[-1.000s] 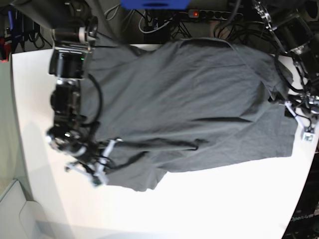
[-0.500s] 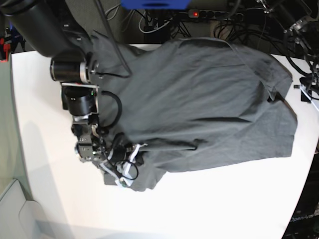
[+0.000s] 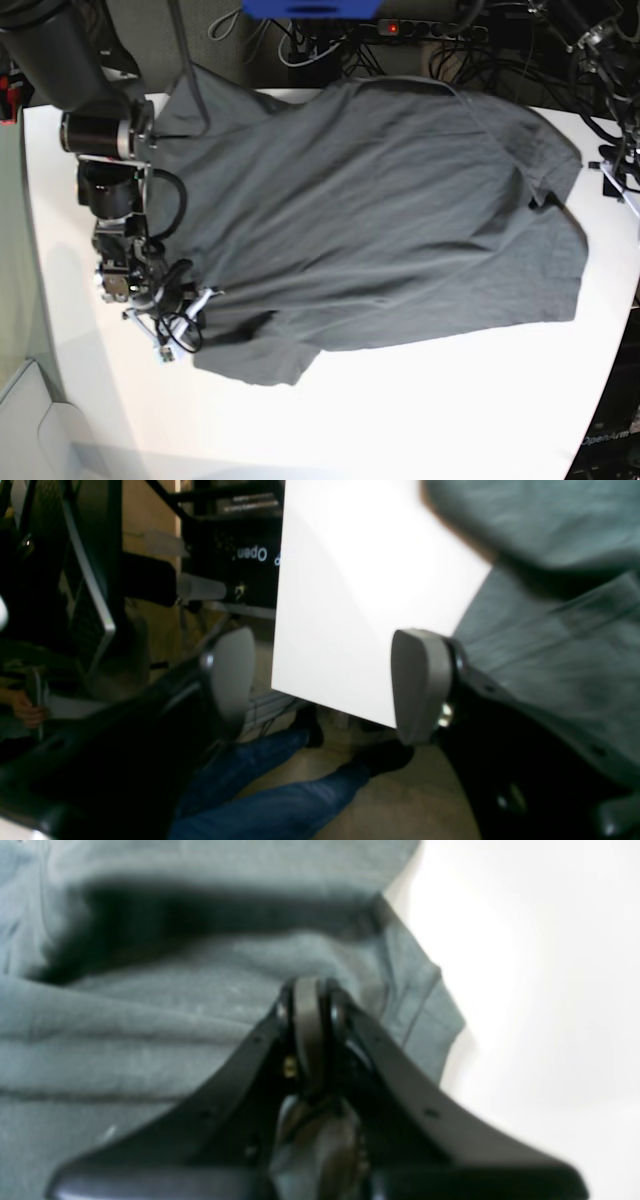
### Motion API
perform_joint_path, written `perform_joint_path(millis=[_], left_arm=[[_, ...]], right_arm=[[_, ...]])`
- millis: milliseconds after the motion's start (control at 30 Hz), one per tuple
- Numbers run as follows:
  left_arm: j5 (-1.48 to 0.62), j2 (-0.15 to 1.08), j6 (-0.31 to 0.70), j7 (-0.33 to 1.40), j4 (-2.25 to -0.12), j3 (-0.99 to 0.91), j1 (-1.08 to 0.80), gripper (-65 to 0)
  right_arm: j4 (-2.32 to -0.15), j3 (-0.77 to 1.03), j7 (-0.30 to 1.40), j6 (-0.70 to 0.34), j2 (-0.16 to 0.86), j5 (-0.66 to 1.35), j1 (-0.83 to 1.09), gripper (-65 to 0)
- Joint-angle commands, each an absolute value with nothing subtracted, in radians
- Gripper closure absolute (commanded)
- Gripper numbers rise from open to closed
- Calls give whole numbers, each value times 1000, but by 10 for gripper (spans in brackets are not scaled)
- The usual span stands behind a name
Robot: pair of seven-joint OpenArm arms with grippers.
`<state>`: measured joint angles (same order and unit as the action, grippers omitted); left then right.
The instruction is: Layout the t-shirt on the table in an organized manner, then fold the t-shirt properly
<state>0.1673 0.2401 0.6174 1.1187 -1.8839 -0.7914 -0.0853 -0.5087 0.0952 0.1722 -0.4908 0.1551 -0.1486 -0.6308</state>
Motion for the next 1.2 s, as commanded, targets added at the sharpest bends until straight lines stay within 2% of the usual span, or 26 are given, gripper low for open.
perform_joint_path(millis=[0,100,333,467,533,600,700,833,933,1033,1133,1167], left_arm=[[165,242,613,1107,-1900,-796,-73,-418],[165,236,615,1107,-1902,-794,-71,-418],[165,234,615,1107,-1902,-794,-61,-418],[165,234,615,1107,-1902,-794,-62,-419],[165,234,615,1107,-1900,-794,-68,-420],[162,234,616,1107,-1900,-796,-91,-420],[116,213,618,1107,-1900,-797,-99,-421],[5,189,616,1106,-1893,-794,-116,-421],[-59,147,608,1106,-1860,-783,-91,-432],[-68,107,605,1106,-1824,-717,-42,-515],[-71,87,605,1106,-1770,-621,-4,-639],[-70,82,605,1104,-1759,-595,5,-650]], right_arm=[[-519,94,191,-460,174,-156,-654,-40],[-483,93,189,-340,206,-156,-654,-40],[-450,94,88,-170,260,-156,-659,-40],[-506,99,53,-173,254,-151,-650,-39],[-575,101,58,-223,245,-150,-610,-39],[-685,101,61,-312,214,-150,-562,-39],[-886,101,74,-392,163,-150,-464,-40],[-1161,99,151,-440,84,-151,-349,-40],[-1288,94,231,-452,31,-151,-285,-40],[-1343,94,283,-452,1,-151,-229,-40],[-1345,94,292,-452,-5,-151,-191,-40],[-1345,94,292,-452,-5,-151,-182,-40]])
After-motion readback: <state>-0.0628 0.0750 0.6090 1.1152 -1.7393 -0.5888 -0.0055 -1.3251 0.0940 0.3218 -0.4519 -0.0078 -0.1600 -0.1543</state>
